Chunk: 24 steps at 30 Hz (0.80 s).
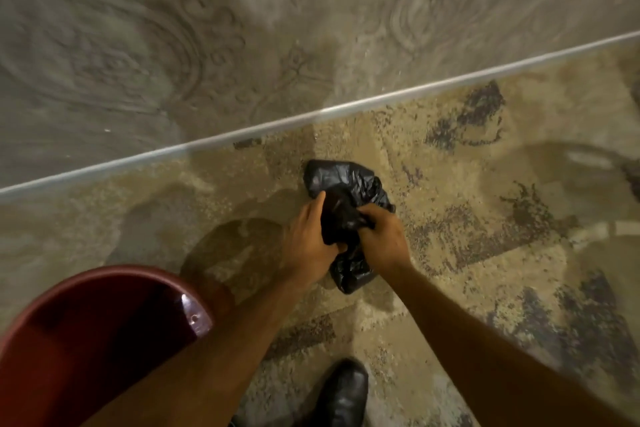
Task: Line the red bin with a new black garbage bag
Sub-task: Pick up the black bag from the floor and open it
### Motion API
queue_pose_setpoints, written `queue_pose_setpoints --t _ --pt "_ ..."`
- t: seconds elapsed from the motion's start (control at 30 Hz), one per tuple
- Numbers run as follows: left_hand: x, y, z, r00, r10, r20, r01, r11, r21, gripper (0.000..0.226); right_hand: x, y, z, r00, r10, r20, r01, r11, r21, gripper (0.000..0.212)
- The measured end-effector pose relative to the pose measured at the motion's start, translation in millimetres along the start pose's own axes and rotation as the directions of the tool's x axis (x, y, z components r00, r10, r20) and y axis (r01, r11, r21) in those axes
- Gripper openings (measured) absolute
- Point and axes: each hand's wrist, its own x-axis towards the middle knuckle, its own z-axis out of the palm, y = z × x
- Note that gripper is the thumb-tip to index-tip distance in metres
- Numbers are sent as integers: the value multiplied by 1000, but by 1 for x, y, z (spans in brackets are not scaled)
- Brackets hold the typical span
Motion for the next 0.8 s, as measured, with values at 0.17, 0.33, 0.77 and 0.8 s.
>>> queue_pose_setpoints --t 0.17,0.33,0.77,0.8 --pt "-54 48 -69 998 -2 -60 -10 979 -205 57 -40 -77 -56 1000 -18 25 5 888 459 29" --pt "-103 95 -141 994 -7 -113 -28 953 -301 19 -67 -153 -108 991 81 109 -133 733 667 13" --pt "-160 120 -242 978 -201 -54 109 715 -691 18 -125 -223 -141 922 10 387 -254 770 586 108" --pt "-162 119 -243 978 -205 -42 118 707 -697 16 -132 -226 -133 911 -5 413 -242 804 543 111"
